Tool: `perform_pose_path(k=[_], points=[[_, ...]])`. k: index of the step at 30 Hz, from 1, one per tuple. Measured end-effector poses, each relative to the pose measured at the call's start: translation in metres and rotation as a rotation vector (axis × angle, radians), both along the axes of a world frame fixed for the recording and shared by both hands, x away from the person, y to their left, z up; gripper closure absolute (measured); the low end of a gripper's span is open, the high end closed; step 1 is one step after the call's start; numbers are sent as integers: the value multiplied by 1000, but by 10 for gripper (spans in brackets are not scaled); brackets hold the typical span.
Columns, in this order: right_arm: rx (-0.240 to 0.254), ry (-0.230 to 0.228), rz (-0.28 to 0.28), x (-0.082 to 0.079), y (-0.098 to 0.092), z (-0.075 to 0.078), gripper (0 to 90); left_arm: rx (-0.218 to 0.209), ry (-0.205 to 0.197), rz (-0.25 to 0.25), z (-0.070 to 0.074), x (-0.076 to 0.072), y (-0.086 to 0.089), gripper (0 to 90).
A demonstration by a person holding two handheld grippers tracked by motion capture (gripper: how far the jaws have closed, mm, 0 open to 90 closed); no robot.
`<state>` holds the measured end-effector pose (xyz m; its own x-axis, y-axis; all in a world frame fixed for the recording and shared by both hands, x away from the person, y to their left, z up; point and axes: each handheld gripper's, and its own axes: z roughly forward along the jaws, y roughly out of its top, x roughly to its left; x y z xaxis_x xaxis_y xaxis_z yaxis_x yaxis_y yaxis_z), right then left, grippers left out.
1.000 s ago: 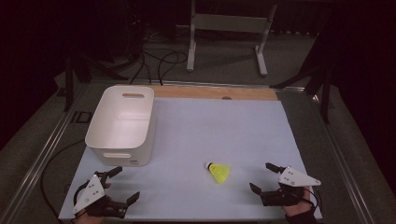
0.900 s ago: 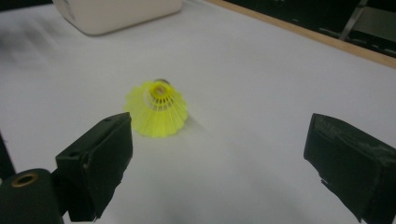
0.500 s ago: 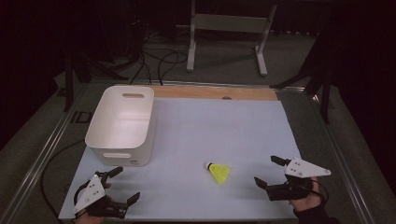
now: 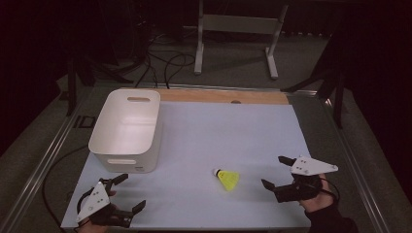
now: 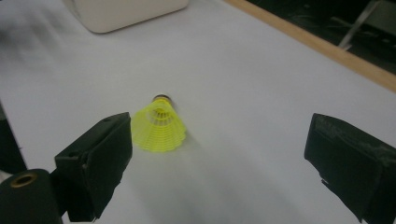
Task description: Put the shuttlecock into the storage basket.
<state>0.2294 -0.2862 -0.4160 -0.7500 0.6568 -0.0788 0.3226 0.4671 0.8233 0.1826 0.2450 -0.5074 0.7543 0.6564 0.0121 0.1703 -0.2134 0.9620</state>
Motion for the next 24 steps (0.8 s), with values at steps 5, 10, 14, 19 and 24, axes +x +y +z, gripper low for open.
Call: perform_pose_path(k=[5,10,14,19,24], points=[[-26,33,19,4,7,1,75,-1,1,-3,0,0,0,0],[-47,51,40,9,15,1,74,1,-1,-4,0,0,0,0],[-47,67,61,10,19,0,72,0,2,-5,0,0,0,0],[-64,92,47,12,26,-2,73,1,2,-6,0,0,0,0],[-80,135,52,15,37,-8,72,2,1,-8,0,0,-1,0]])
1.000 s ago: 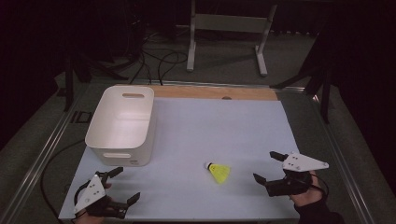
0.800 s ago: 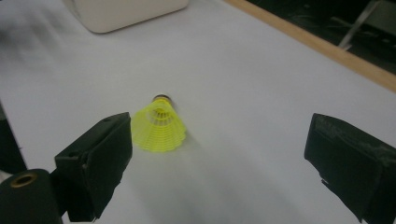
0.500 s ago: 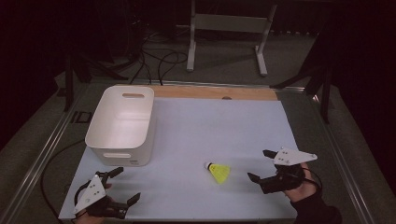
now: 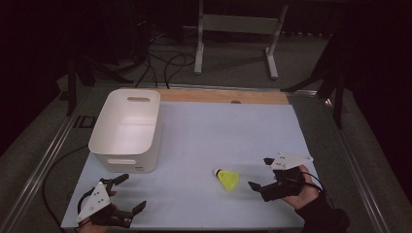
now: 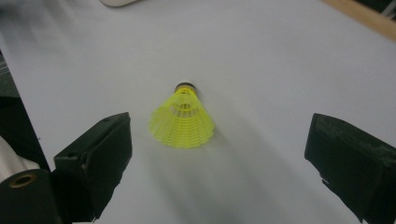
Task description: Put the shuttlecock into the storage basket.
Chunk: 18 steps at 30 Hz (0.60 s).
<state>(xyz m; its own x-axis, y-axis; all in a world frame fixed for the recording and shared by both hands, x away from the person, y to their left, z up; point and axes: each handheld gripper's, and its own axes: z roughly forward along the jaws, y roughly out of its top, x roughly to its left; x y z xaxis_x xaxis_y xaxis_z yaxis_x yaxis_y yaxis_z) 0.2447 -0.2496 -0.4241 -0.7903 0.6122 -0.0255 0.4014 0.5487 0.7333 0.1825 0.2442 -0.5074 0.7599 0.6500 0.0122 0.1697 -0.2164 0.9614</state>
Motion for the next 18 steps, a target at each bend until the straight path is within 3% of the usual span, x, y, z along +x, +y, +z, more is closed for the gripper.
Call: perform_pose_path(k=[8,18], points=[[-38,63,1,6,15,-18,73,-3,2,-3,0,0,0,0],[-78,132,20,14,20,-33,82,5,-2,-6,0,0,0,0]])
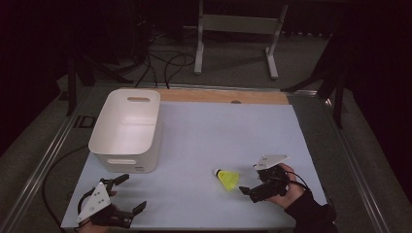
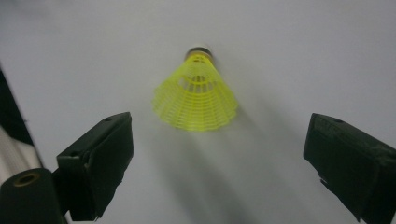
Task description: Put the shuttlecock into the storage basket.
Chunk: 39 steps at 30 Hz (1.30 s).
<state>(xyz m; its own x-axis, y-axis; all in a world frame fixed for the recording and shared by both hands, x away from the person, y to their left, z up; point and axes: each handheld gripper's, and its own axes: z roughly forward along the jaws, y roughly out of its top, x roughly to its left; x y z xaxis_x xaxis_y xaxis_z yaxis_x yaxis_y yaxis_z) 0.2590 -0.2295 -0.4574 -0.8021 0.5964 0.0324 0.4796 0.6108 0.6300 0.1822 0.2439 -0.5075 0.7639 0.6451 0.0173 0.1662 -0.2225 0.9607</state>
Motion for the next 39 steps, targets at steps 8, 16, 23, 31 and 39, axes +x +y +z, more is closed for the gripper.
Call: perform_pose_path(k=[8,16,23,31,39], points=[[-17,42,2,10,1,-13,106,6,1,-1,0,0,0,0],[-44,76,8,17,4,-21,148,-4,4,-2,0,0,0,0],[-76,105,20,24,7,-27,200,-6,4,-1,0,0,0,0],[-104,129,34,31,13,-30,265,-12,7,-6,0,0,0,0],[-123,139,58,36,20,-33,330,-8,8,-7,-1,1,0,0]])
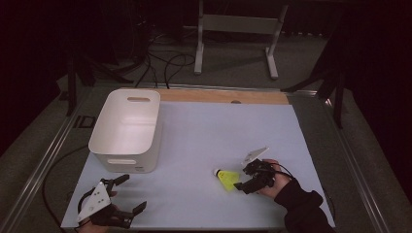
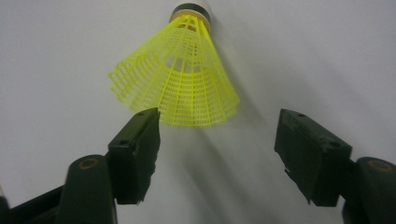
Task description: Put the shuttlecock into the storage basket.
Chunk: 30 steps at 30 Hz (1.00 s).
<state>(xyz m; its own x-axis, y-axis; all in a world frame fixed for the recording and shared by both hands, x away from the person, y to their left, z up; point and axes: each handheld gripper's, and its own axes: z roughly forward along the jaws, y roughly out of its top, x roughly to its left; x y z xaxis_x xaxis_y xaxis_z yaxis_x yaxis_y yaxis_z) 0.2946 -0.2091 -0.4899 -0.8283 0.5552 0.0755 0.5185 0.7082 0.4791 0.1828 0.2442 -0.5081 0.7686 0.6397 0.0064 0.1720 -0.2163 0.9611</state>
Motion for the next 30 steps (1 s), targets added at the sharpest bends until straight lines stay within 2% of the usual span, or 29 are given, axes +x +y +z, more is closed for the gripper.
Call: perform_pose_path(k=[10,24,30], points=[[-19,-13,11,5,5,-1,394,0,1,-2,0,0,0,0],[-47,11,54,10,19,-2,586,0,-2,2,0,0,0,0],[-76,18,67,12,24,-4,673,-2,0,2,0,0,0,0]])
